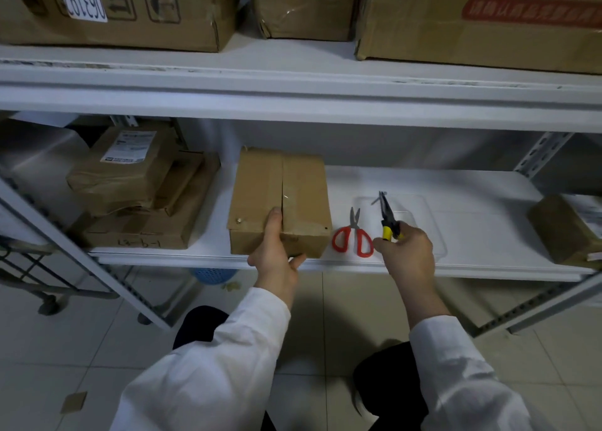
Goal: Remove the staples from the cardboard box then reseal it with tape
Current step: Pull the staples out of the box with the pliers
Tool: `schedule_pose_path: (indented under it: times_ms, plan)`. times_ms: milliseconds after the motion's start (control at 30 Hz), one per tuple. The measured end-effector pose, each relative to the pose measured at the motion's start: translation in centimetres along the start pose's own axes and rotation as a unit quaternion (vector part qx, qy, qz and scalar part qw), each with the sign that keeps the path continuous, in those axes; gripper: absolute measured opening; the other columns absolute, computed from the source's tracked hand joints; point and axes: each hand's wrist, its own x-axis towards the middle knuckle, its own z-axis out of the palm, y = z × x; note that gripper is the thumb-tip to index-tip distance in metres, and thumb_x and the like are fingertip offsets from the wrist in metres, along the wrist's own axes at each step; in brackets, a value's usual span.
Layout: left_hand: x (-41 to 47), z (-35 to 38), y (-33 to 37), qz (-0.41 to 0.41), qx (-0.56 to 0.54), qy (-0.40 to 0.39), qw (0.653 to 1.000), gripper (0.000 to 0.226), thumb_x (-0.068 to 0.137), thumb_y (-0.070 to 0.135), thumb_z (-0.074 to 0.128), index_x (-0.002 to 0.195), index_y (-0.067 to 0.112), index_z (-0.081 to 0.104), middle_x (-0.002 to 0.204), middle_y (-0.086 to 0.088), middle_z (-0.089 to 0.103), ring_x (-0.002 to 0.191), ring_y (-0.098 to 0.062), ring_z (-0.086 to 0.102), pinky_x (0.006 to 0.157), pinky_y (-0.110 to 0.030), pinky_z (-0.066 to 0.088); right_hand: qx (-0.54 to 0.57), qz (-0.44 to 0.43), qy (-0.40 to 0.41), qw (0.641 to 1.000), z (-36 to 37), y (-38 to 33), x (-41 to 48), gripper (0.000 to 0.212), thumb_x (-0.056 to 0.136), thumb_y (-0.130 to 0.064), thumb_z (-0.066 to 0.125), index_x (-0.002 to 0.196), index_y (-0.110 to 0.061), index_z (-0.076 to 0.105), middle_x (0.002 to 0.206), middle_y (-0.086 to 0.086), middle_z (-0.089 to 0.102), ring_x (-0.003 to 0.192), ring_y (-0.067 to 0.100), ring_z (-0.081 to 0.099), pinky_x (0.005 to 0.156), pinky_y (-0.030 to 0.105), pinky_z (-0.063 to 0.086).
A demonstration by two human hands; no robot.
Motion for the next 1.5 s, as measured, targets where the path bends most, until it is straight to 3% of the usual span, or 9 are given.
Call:
schedule_pose_path:
  times_ms: [133, 500, 633, 733, 867, 967, 1167, 1300, 1500]
  plan:
    - [-0.4, -0.4, -1.3, -0.02, 0.015, -0.019, 1.0, 0.086, 0.073, 0.038, 0.075, 0.139, 0.023, 0.022, 0.133, -0.01, 0.046, 0.121, -0.032, 0.048, 0.097, -0.054, 0.047, 0.0, 0.08, 0.012, 0.997, -0.3, 2.2, 0.8, 0.014, 0.074, -0.016, 0.065, 0.076, -0.01, 0.053, 0.072, 0.011, 0.055, 0.059, 0.027, 0.05, 0.051, 0.023, 0.031]
    - [-1.1, -0.4, -1.9, 0.002, 0.056, -0.03, 0.998, 0.082, 0.075, 0.037, 0.073, 0.138, 0.024, 0.022, 0.131, -0.008, 0.046, 0.122, -0.031, 0.048, 0.096, -0.051, 0.047, -0.014, 0.123, 0.02, 0.992, -0.3, 2.9, 1.5, 0.028, 0.069, -0.029, 0.063, 0.083, -0.006, 0.057, 0.095, 0.016, 0.059, 0.079, 0.038, 0.062, 0.071, 0.037, 0.052]
    - [-1.2, -0.2, -2.0, 0.025, 0.071, -0.025, 0.997, 0.08, 0.075, 0.029, 0.075, 0.134, 0.022, 0.023, 0.133, -0.008, 0.046, 0.121, -0.029, 0.049, 0.093, -0.05, 0.048, 0.152, 0.102, -0.044, 0.982, -0.2, -0.1, 0.5, 0.023, 0.077, -0.026, 0.07, 0.083, -0.008, 0.057, 0.077, 0.008, 0.062, 0.07, 0.026, 0.059, 0.063, 0.031, 0.047]
    - [-1.5, 0.0, -2.4, 0.035, 0.101, -0.025, 0.994, 0.077, 0.074, 0.024, 0.077, 0.129, 0.02, 0.023, 0.133, -0.008, 0.046, 0.116, -0.026, 0.051, 0.09, -0.047, 0.049, 0.324, 0.157, -0.162, 0.919, 0.6, -2.8, -0.7, 0.019, 0.079, -0.025, 0.069, 0.083, -0.009, 0.06, 0.07, 0.004, 0.058, 0.066, 0.022, 0.054, 0.059, 0.03, 0.04]
    - [-1.7, -0.1, -2.2, 0.073, 0.125, -0.044, 0.988, 0.077, 0.072, 0.023, 0.078, 0.126, 0.018, 0.023, 0.13, -0.004, 0.047, 0.113, -0.02, 0.051, 0.092, -0.043, 0.05, 0.373, 0.162, -0.197, 0.892, 2.0, -4.4, -1.5, 0.041, 0.076, -0.024, 0.073, 0.109, -0.005, 0.057, 0.097, 0.008, 0.067, 0.088, 0.027, 0.064, 0.083, 0.043, 0.052]
    - [-2.3, -0.7, -1.3, 0.102, 0.127, -0.103, 0.981, 0.106, 0.055, 0.042, 0.078, 0.14, 0.024, 0.019, 0.139, 0.0, 0.042, 0.127, -0.022, 0.044, 0.105, -0.048, 0.042, 0.392, 0.148, -0.175, 0.891, 2.4, -4.6, -1.6, 0.045, 0.076, -0.016, 0.075, 0.112, -0.008, 0.05, 0.108, 0.01, 0.064, 0.1, 0.03, 0.063, 0.092, 0.05, 0.051]
    - [-1.8, -1.4, 1.4, -0.018, 0.013, -0.168, 0.986, 0.092, 0.075, 0.08, 0.029, 0.146, 0.023, 0.029, 0.146, -0.011, 0.038, 0.135, -0.038, 0.036, 0.108, -0.06, 0.027, 0.443, 0.145, -0.176, 0.867, 1.5, -4.7, -1.2, 0.055, 0.081, -0.014, 0.071, 0.128, -0.007, 0.044, 0.111, 0.008, 0.06, 0.099, 0.028, 0.061, 0.074, 0.035, 0.054]
    - [-1.6, -1.7, 1.7, -0.033, 0.004, -0.184, 0.982, 0.074, 0.083, 0.067, 0.04, 0.14, 0.021, 0.038, 0.138, -0.01, 0.048, 0.131, -0.034, 0.042, 0.109, -0.056, 0.026, 0.455, 0.129, -0.189, 0.861, 1.0, -5.0, -1.1, 0.051, 0.082, -0.016, 0.07, 0.127, -0.01, 0.045, 0.105, 0.003, 0.06, 0.096, 0.024, 0.061, 0.072, 0.033, 0.053]
    - [-1.9, -1.8, 1.8, -0.115, -0.016, -0.274, 0.955, 0.095, 0.052, 0.079, 0.048, 0.134, 0.033, 0.037, 0.152, -0.019, 0.026, 0.136, -0.054, 0.019, 0.107, -0.071, 0.01, 0.47, 0.122, -0.202, 0.851, 1.7, -4.8, -1.5, 0.051, 0.084, -0.014, 0.067, 0.129, -0.007, 0.045, 0.104, 0.005, 0.062, 0.09, 0.02, 0.063, 0.07, 0.03, 0.054]
